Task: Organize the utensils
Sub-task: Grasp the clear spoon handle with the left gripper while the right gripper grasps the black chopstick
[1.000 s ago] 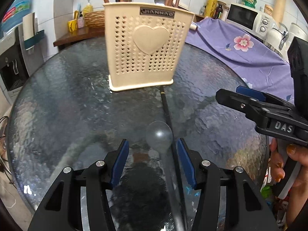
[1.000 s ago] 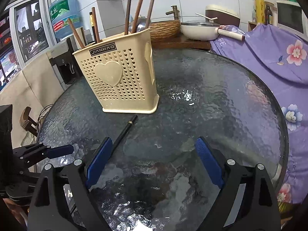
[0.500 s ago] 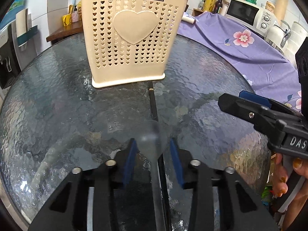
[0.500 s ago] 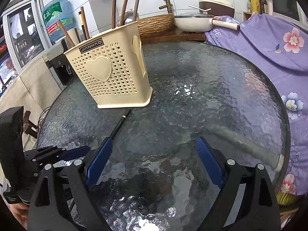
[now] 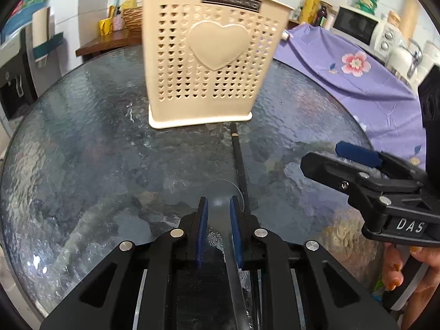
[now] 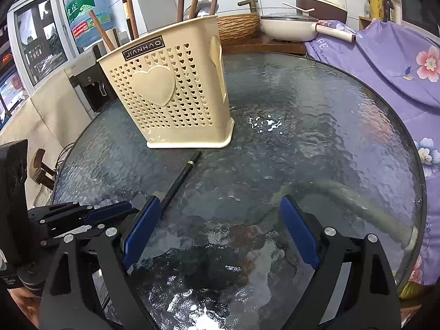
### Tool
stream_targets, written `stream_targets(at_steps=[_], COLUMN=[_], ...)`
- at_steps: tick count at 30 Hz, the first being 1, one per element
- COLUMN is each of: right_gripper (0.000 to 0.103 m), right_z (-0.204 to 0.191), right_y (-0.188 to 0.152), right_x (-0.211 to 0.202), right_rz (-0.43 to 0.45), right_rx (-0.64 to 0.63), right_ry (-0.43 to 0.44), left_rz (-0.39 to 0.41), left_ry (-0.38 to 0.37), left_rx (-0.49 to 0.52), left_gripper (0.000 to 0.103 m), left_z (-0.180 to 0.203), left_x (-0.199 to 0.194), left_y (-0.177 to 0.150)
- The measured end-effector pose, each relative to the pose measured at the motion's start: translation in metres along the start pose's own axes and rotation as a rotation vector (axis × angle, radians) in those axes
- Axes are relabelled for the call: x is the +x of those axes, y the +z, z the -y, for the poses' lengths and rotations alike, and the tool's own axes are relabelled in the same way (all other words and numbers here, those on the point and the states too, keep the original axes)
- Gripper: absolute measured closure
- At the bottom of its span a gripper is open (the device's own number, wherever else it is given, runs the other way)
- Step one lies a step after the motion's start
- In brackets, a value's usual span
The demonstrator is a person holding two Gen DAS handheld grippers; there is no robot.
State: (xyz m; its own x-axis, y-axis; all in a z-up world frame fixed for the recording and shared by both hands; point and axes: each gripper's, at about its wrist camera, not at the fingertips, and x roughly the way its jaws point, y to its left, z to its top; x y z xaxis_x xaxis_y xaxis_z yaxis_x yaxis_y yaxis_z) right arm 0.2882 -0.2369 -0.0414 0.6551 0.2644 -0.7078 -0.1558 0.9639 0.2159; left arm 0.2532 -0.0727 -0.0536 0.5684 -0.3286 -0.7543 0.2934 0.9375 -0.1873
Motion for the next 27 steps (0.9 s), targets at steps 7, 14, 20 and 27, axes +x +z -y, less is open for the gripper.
stream_targets(at_steps=[7, 14, 20, 27], right_gripper=[0.015, 0.015, 0.016, 0.015], right_z=[0.005, 0.007, 0.003, -0.013], right_y=[-0.004, -0.004, -0.001, 0.005], right_x=[0.0, -0.002, 0.004, 0.022], right_rz=[-0.007, -0.008, -0.021, -0.06], right_rx=[0.017, 0.016, 0.02, 0.015], right_ry=[-0.005, -0.006, 0.001, 0.015], left_rz=[0.026, 0.003, 0.001, 0.003], left_ry=[0.018, 0.046, 0.088, 0.134], left_rx=[0.012, 0.02, 0.029, 0.041], left_gripper=[0.053, 0.064, 0.067, 0.067], left_z=[0.008, 0.008, -0.002, -0.012], left_x=[-0.001, 0.009, 0.005, 0.003], left_y=[0.002, 0.001, -0.001, -0.001])
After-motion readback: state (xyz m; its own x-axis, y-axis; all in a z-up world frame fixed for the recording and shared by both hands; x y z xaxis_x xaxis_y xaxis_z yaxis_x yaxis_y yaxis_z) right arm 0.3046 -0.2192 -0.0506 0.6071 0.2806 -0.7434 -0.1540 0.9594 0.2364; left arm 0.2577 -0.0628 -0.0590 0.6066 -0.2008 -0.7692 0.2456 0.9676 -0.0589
